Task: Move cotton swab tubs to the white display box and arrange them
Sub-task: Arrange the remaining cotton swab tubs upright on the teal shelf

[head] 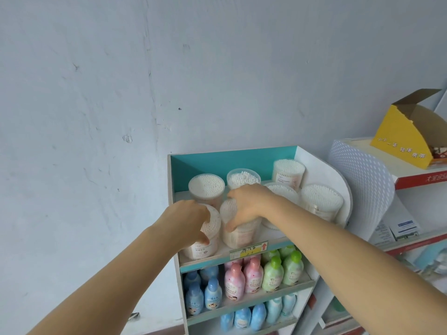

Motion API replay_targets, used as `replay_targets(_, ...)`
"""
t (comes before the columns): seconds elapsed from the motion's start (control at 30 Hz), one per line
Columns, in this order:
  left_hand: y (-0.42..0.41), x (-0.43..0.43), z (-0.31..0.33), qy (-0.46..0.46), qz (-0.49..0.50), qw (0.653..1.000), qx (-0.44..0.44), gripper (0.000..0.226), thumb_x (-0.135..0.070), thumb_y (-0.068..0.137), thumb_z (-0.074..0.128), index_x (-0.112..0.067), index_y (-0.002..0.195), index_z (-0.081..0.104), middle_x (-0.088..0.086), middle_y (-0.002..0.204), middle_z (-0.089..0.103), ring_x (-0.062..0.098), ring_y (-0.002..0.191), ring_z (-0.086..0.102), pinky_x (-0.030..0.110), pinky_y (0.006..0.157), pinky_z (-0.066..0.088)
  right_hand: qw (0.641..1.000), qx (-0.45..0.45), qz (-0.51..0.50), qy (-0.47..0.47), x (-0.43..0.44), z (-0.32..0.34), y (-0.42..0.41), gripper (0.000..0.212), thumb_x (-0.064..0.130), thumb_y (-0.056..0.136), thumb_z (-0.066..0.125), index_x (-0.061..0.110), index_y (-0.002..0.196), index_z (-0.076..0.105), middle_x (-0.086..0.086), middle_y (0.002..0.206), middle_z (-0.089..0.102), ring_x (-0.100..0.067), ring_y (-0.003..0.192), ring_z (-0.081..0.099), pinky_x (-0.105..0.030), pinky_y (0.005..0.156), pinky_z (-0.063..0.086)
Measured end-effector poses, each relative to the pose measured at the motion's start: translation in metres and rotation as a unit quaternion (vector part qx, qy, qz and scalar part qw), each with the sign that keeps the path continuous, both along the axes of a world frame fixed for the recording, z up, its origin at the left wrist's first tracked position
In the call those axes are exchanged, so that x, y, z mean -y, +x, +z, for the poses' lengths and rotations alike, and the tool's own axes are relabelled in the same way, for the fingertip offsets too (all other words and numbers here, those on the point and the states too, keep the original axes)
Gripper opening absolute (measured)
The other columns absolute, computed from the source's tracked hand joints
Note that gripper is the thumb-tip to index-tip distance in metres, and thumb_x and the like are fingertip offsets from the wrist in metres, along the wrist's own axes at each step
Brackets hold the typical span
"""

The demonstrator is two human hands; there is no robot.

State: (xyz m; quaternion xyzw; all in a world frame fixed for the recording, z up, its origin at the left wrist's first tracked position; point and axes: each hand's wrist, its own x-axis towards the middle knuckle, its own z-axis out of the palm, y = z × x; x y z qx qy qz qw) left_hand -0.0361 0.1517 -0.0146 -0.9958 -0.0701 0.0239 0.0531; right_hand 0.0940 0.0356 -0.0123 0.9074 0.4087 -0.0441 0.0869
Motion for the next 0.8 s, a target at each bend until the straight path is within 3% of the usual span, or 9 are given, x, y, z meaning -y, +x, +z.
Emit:
replay_targets(0.1, 0.001, 0.0, 0.0, 0.006, -0.004, 1.0, -0.003, 0.053, -0.045, 0.079, 0.069, -0.023, 0.126, 0.056, 0.0, 0.12, 0.062, 0.02, 0.109, 0.058, 0.029, 0.088, 0.046, 0.999, -0.017, -0.007, 0.038, 0.009, -0.003, -0.006, 0.102, 0.075, 0.064, 0.064, 0.022, 0.145, 0.033, -0.005, 0.146, 0.043, -0.028, 0.13, 0.043, -0.042, 0.101, 0.042)
replay_targets(0.23, 0.002, 0.001, 0.001, 0.007, -0.007, 1.0, -0.006, 0.052, -0.045, 0.079, 0.069, -0.022, 0.124, 0.058, -0.001, 0.12, 0.062, 0.019, 0.11, 0.057, 0.028, 0.088, 0.046, 0.986, -0.143, 0.051, 0.061, 0.026, 0.004, -0.001, 0.108, 0.041, 0.067, 0.082, 0.025, 0.151, 0.015, 0.002, 0.159, 0.017, -0.016, 0.144, 0.019, -0.033, 0.117, 0.019)
replay_targets(0.4, 0.005, 0.002, 0.002, 0.013, -0.008, 1.0, -0.015, 0.053, -0.046, 0.076, 0.071, -0.021, 0.121, 0.06, -0.001, 0.118, 0.063, 0.019, 0.108, 0.058, 0.03, 0.089, 0.047, 0.984, -0.165, 0.057, 0.022, 0.038, 0.005, 0.016, 0.109, 0.014, 0.068, 0.08, 0.028, 0.151, 0.012, 0.003, 0.159, 0.016, -0.013, 0.144, 0.018, -0.024, 0.115, 0.017)
replay_targets(0.6, 0.006, 0.004, 0.003, 0.01, 0.01, 1.0, -0.025, 0.054, -0.044, 0.073, 0.075, -0.022, 0.12, 0.061, -0.001, 0.119, 0.063, 0.02, 0.109, 0.058, 0.031, 0.091, 0.048, 0.988, -0.137, 0.049, 0.052, 0.026, 0.002, 0.016, 0.108, 0.036, 0.064, 0.083, 0.024, 0.15, 0.02, 0.0, 0.155, 0.028, -0.019, 0.139, 0.031, -0.034, 0.112, 0.031)
replay_targets(0.8, 0.007, 0.013, 0.003, 0.012, 0.047, 0.998, -0.037, 0.054, -0.039, 0.074, 0.075, -0.022, 0.124, 0.059, 0.0, 0.122, 0.061, 0.02, 0.112, 0.056, 0.031, 0.094, 0.046, 0.997, -0.037, 0.054, 0.028, 0.027, 0.002, 0.008, 0.107, 0.062, 0.064, 0.073, 0.017, 0.148, 0.024, -0.007, 0.143, 0.045, -0.026, 0.125, 0.048, -0.038, 0.095, 0.047)
